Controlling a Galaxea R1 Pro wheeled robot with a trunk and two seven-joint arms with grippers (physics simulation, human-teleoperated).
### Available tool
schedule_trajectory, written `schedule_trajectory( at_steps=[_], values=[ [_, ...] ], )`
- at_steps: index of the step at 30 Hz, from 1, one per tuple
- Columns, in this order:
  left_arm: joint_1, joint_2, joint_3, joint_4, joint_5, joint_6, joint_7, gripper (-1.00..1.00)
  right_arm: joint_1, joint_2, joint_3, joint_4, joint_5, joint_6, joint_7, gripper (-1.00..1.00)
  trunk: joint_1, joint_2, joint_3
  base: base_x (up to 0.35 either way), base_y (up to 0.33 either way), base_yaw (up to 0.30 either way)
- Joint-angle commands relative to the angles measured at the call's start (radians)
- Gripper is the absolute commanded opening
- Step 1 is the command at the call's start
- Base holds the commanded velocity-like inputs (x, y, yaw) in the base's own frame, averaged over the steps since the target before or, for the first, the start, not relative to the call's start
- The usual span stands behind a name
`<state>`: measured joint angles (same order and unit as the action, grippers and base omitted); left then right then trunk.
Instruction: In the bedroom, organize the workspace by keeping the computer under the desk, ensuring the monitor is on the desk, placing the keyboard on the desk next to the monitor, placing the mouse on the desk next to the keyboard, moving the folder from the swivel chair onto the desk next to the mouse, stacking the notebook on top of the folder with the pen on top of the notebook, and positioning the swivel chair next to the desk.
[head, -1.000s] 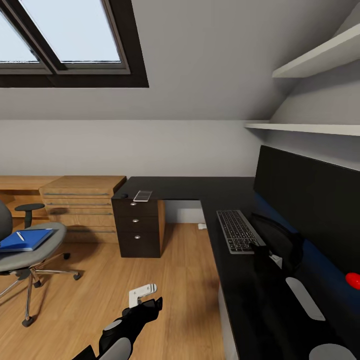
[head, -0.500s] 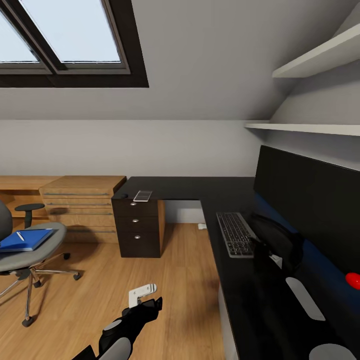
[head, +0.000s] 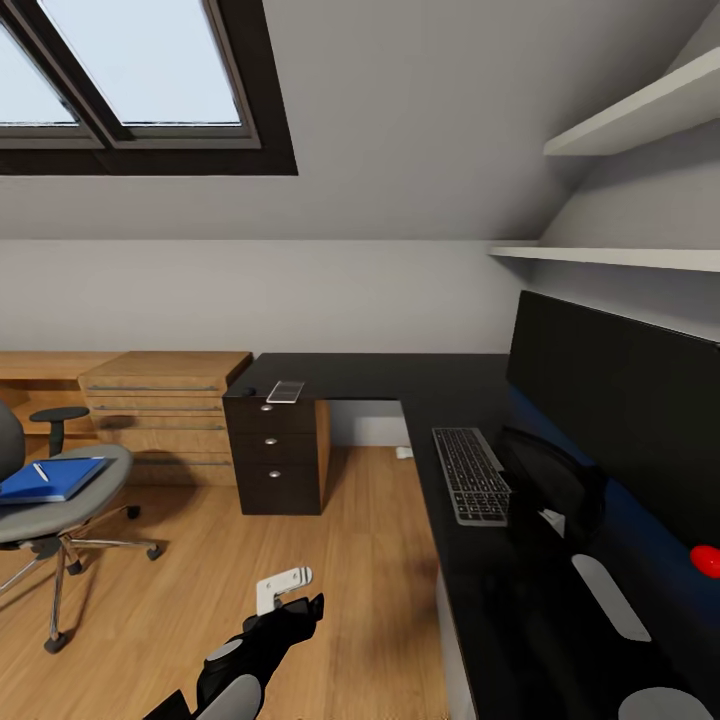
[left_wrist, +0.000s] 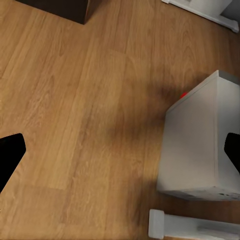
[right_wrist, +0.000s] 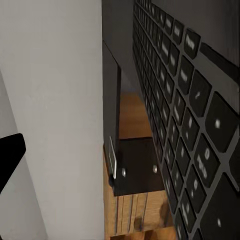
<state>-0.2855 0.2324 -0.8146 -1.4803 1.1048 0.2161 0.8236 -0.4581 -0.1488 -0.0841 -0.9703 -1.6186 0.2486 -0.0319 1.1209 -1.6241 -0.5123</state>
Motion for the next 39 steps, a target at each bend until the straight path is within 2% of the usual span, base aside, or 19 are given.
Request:
schedule_trajectory(
  at_steps=[1, 18, 39],
  values=[
    [-0.001, 0.001, -0.002, -0.002, 0.002, 0.003, 0.007, 1.0, -0.001, 0.0, -0.002, -0.001, -0.007, 0.005, -0.003, 1.0, 0.0, -0.001, -0.001, -0.1, -0.142, 0.0],
    [-0.001, 0.001, -0.003, -0.001, 0.001, -0.003, 0.005, 1.0, -0.001, 0.0, -0.002, -0.001, -0.007, 0.005, -0.003, 1.0, 0.0, -0.001, -0.001, -0.03, -0.049, 0.0],
    [-0.001, 0.001, -0.003, -0.002, 0.002, -0.003, 0.005, 1.0, -0.001, 0.0, -0.002, -0.001, -0.007, 0.006, -0.003, 1.0, 0.0, -0.001, -0.001, -0.258, -0.013, 0.0]
  ],
)
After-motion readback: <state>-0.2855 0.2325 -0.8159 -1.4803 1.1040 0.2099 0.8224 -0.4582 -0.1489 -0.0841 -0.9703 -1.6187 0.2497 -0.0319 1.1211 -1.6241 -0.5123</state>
